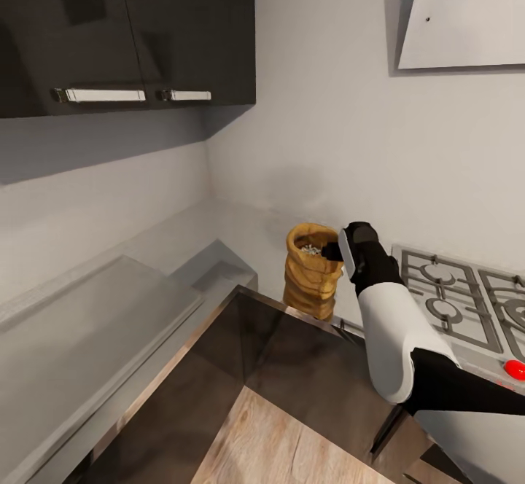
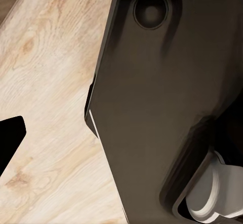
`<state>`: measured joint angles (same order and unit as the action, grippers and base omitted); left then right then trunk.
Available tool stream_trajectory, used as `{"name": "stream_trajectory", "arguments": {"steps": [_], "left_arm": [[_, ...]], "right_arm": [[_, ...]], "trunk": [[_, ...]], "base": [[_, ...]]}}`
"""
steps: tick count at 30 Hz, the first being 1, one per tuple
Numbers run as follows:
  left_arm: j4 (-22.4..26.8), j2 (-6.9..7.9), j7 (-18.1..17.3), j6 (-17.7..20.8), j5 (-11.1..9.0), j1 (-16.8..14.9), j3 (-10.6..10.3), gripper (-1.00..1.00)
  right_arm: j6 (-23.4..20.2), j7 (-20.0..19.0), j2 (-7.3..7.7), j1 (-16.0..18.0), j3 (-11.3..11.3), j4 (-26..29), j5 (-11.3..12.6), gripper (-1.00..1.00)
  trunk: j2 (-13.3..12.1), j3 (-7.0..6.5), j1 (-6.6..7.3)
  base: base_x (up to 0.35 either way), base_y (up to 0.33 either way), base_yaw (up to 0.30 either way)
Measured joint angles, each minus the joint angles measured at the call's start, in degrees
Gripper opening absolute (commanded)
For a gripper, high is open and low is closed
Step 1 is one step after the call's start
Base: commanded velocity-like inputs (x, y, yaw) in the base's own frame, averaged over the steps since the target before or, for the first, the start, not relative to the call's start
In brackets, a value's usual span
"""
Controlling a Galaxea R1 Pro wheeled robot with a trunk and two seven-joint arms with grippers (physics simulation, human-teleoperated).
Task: In the kitchen, take the popcorn bag from the countertop, put it into the microwave, and heat it until the popcorn is cooked so the cooked popcorn ends up inside the bag.
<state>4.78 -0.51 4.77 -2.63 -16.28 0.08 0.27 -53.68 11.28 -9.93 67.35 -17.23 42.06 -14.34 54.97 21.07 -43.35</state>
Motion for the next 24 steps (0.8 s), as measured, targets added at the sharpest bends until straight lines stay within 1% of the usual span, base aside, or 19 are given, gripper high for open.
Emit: {"name": "stream_trajectory", "arguments": {"steps": [1,6,7,10,12,13,24], "left_arm": [[-0.01,0.0,0.0,0.0,0.0,0.0,0.01,1.0],[-0.02,0.0,0.0,0.0,0.0,0.0,0.0,1.0],[-0.02,0.0,0.0,0.0,0.0,0.0,0.0,1.0],[-0.01,0.0,0.0,0.0,0.0,0.0,0.0,1.0],[-0.01,0.0,0.0,0.01,0.0,0.0,0.0,1.0],[-0.02,0.0,0.0,0.0,0.0,0.0,0.0,1.0],[0.01,0.0,0.0,-0.01,0.0,0.0,0.0,1.0]], "right_arm": [[0.11,0.03,0.0,-0.26,0.01,0.35,0.48,1.0],[0.11,-0.02,0.0,-0.64,-0.18,1.04,0.41,1.0],[0.08,-0.03,0.0,-0.64,-0.36,1.09,0.4,-1.0],[0.09,-0.12,0.0,-0.65,-0.8,1.15,0.44,-1.0],[-0.04,-0.18,0.01,-0.66,-0.89,1.32,-0.39,-1.0],[0.05,-0.19,0.0,-0.66,-0.87,1.22,0.51,-1.0],[-0.07,-0.47,0.0,-0.66,-0.83,1.28,0.27,-1.0]], "trunk": [[0.01,-0.01,0.01],[0.01,-0.01,0.01],[0.01,-0.01,0.01],[0.01,-0.01,0.01],[0.01,-0.01,0.01],[0.01,-0.01,0.01],[0.01,-0.01,0.01]], "base": [[0.0,0.0,0.0],[0.0,0.0,0.0],[0.0,0.0,0.0],[0.0,0.0,0.0],[0.0,0.0,0.0],[0.0,0.0,0.0],[0.0,0.0,0.0]]}}
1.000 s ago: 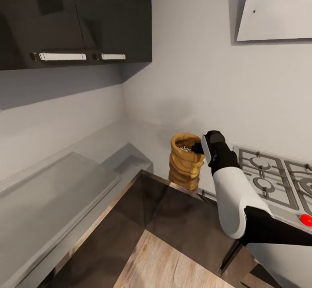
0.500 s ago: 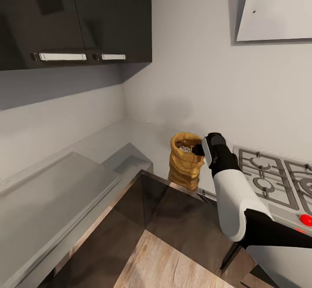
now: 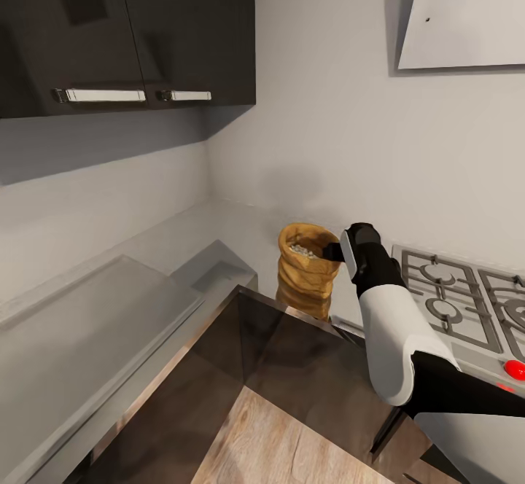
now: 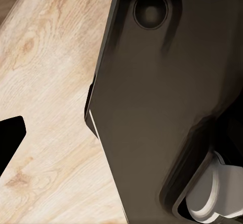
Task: In the kitchen, take the popcorn bag from the countertop, put it into the microwave, and heat it until the popcorn is cooked so the cooked popcorn ends up inside the bag.
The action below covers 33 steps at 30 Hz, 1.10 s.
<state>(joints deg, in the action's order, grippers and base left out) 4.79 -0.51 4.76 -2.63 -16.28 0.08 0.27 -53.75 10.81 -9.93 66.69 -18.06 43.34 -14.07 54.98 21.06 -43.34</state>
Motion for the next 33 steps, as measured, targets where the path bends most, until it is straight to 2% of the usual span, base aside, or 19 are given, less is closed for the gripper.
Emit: {"name": "stream_trajectory", "arguments": {"steps": [4,7,10,24,28,33], "left_arm": [[0.02,0.0,0.0,-0.01,0.0,0.0,0.0,1.0],[0.02,0.0,0.0,0.01,0.0,0.0,0.0,1.0],[0.04,0.0,0.0,0.0,0.02,0.0,0.0,1.0],[0.04,-0.02,0.02,-0.06,0.08,0.0,0.0,1.0],[0.01,-0.08,0.14,-0.06,0.01,0.0,0.06,1.0],[-0.02,-0.09,0.18,-0.07,0.0,0.0,0.08,1.0]], "right_arm": [[-1.52,-0.11,0.0,-0.01,-0.12,0.46,-0.23,-1.0],[-6.05,-0.01,0.0,-0.02,0.0,6.11,-0.52,-1.0],[-6.08,-0.05,-0.01,-0.03,0.09,9.4,-0.53,-1.0],[-6.08,-0.08,-0.01,-0.03,0.26,11.06,-0.37,-1.0],[-6.07,-0.2,0.0,-0.03,-0.01,15.37,-0.34,-1.0],[-6.07,-0.23,-0.01,-0.04,-0.18,16.29,-0.26,-1.0]], "trunk": [[-0.01,0.0,0.0],[-0.01,0.01,0.0],[-0.01,0.01,-0.01],[-0.01,0.01,-0.01],[-0.02,0.01,-0.04],[-0.02,0.01,-0.04]], "base": [[0.0,0.0,0.0],[0.0,0.0,0.0],[0.0,0.0,0.0],[-0.006,0.0,0.0],[-0.263,0.066,0.0],[-0.314,0.1,0.0]]}}
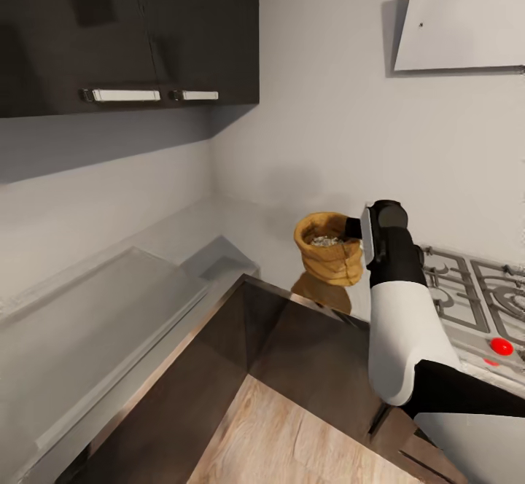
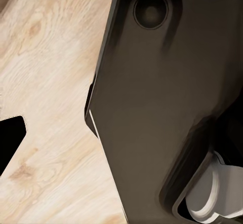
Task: In the kitchen, take the popcorn bag from the countertop, put it into the microwave, and heat it until the popcorn is cooked so the cooked popcorn ends up inside the bag.
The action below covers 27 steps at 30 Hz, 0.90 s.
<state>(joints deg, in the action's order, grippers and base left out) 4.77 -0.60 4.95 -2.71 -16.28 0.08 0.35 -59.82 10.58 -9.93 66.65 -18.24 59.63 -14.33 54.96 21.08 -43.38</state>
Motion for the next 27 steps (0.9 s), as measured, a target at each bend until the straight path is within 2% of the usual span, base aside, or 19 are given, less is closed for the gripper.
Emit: {"name": "stream_trajectory", "arguments": {"steps": [1,4,6,12,15,17,19,27], "left_arm": [[0.0,0.0,0.0,0.0,0.0,0.0,0.0,1.0],[0.0,0.0,0.0,0.0,0.0,0.0,0.0,1.0],[0.0,0.0,0.0,0.0,0.0,0.0,0.0,1.0],[0.0,-0.07,-0.07,0.0,0.06,0.0,0.0,1.0],[0.0,-0.04,-0.08,0.0,0.03,0.0,0.0,1.0],[0.0,-0.03,-0.09,0.0,0.03,0.0,0.0,1.0],[0.0,-0.01,-0.09,0.0,0.02,0.0,0.0,1.0],[0.0,0.0,-0.09,0.0,0.0,0.0,0.0,1.0]], "right_arm": [[0.0,0.02,0.0,0.0,0.01,0.01,0.22,-1.0],[0.07,0.34,0.0,0.0,0.18,0.0,4.43,-1.0],[0.06,0.37,0.01,0.0,0.24,0.0,4.99,-1.0],[0.07,-0.53,0.01,0.0,0.09,0.0,5.44,-1.0],[0.05,-4.18,0.0,0.0,-0.04,0.01,5.4,-1.0],[0.02,-8.46,0.0,0.0,0.04,0.01,5.03,-1.0],[0.02,-10.47,0.0,0.0,0.14,0.01,5.03,-1.0],[0.03,-13.21,0.01,0.0,0.21,-0.09,5.04,-1.0]], "trunk": [[0.0,0.0,0.0],[0.0,0.0,0.0],[0.0,0.0,0.0],[0.0,0.0,0.0],[0.0,0.0,0.0],[0.0,0.0,0.0],[0.0,0.0,0.0],[0.0,0.0,0.0]], "base": [[-0.316,0.102,0.0],[-0.316,0.102,0.0],[-0.316,0.102,0.0],[-0.316,0.103,0.0],[-0.316,0.105,0.0],[-0.316,0.105,0.0],[-0.316,0.105,0.0],[-0.316,0.105,0.0]]}}
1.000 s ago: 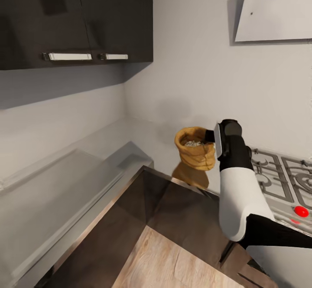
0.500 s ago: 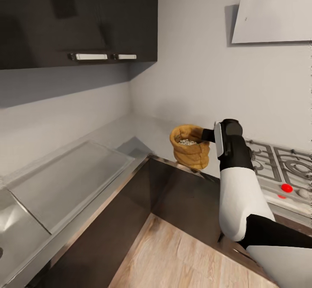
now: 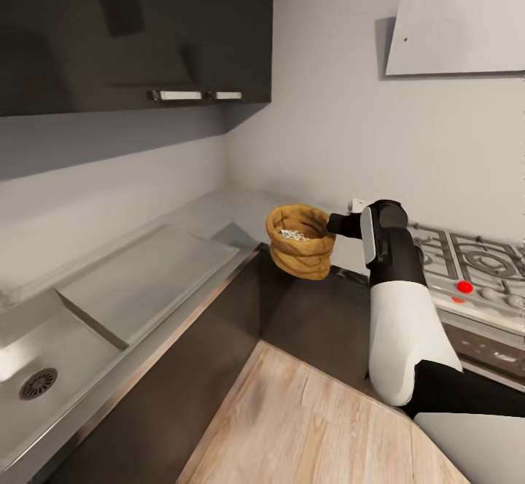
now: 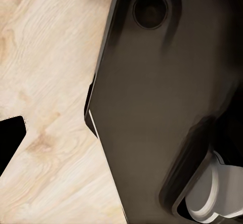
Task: In the kitchen, take the popcorn bag from the countertop, put it into the microwave, and heat it until the popcorn is cooked so the cooked popcorn ends up inside the bag.
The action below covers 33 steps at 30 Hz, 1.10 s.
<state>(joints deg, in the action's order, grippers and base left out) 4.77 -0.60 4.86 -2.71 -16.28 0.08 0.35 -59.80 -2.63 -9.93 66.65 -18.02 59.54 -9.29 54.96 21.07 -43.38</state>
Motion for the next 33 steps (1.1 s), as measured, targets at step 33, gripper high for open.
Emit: {"name": "stream_trajectory", "arguments": {"steps": [33], "left_arm": [[0.24,1.43,0.33,-0.01,-0.02,0.0,-0.03,1.0]], "right_arm": [[-0.01,0.55,2.96,0.0,-0.1,-0.88,-0.33,-1.0]], "trunk": [[0.01,-1.16,0.04]], "base": [[-0.189,0.058,0.0]]}}
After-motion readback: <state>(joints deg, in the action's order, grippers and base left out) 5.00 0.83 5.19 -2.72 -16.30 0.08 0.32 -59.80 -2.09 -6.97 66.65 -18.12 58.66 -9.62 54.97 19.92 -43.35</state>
